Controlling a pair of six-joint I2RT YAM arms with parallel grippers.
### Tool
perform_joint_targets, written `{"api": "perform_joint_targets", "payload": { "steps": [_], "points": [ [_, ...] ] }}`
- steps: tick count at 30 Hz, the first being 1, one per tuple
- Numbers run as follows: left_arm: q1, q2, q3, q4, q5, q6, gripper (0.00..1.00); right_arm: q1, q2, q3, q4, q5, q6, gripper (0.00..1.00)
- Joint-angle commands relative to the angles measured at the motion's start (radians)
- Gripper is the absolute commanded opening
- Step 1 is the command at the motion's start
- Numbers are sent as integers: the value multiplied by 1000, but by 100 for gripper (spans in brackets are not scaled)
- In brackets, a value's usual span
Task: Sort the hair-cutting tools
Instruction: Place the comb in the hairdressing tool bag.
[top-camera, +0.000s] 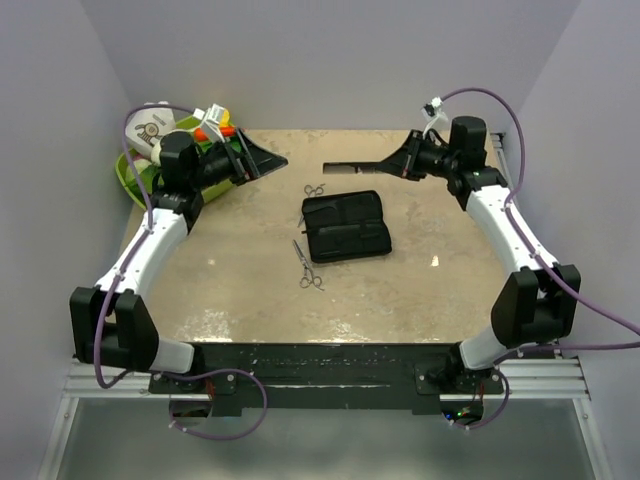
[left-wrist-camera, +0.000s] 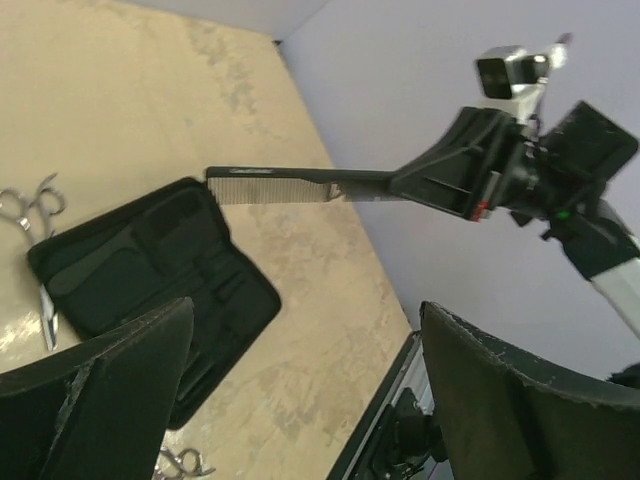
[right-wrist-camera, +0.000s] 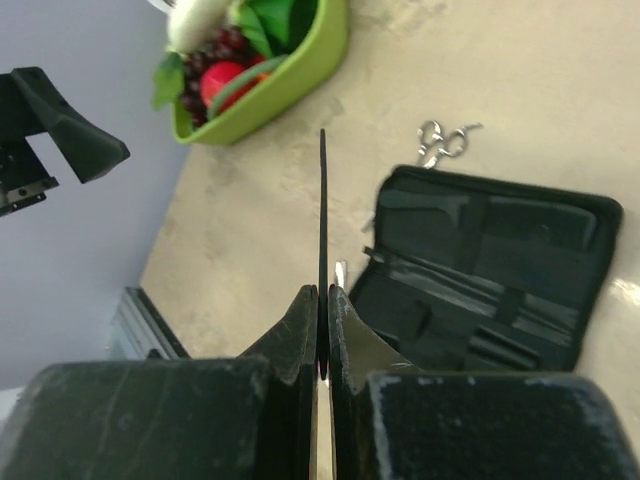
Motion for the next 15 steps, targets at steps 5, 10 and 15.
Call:
{"api": "perform_joint_targets", "payload": {
  "steps": [5, 10, 15],
  "points": [
    [-40, 117, 34, -270, -197, 194, 99, -26, 33, 91, -341, 156, -276, 0],
    [-74, 181, 23, -277, -262, 196, 99, -59, 45, 81, -349, 190, -295, 0],
    [-86, 246, 25, -258, -303, 188, 99, -64, 42, 71, -333, 245, -382, 0]
  ]
}}
